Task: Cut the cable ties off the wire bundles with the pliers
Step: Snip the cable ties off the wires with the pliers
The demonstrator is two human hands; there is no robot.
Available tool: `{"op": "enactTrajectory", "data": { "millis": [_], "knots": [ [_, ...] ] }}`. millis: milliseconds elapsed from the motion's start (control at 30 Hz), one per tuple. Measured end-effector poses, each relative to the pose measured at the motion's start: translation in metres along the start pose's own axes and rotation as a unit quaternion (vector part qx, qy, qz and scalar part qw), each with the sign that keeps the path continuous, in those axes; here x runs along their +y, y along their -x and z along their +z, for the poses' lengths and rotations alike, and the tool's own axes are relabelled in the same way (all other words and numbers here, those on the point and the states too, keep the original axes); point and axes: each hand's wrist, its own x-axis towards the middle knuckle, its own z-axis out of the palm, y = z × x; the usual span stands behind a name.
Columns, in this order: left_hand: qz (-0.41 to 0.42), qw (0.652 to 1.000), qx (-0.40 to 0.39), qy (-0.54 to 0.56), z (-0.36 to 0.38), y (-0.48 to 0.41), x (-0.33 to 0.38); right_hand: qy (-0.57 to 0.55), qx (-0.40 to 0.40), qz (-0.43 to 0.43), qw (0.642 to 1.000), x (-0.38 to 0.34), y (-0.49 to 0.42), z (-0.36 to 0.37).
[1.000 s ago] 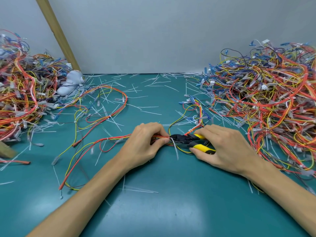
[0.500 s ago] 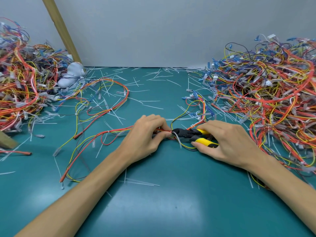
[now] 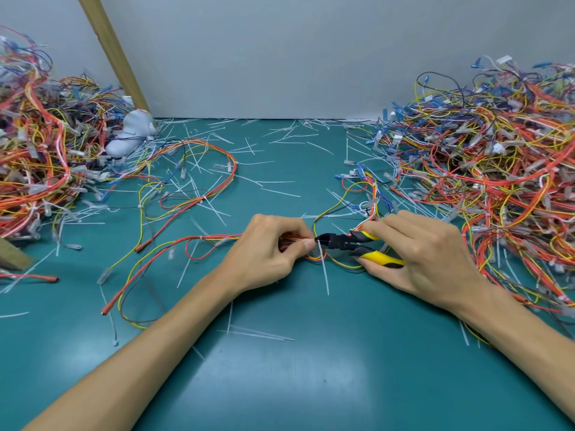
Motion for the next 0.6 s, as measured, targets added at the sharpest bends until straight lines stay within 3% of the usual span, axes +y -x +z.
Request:
{"op": "enactTrajectory", "data": {
  "millis": [167,600],
  "knots": [
    [0.007,1.0,0.013,-0.019,0.0,0.0,0.001,-0.058,-0.05,0.046,0.996,-0.006,-0.002,-0.004],
    [0.075,0.993,0.038,-0.08,0.002,-0.001,-0.002,-0.119,-0.105,0.072,0.985,0.005,-0.012,-0.01]
  ]
}}
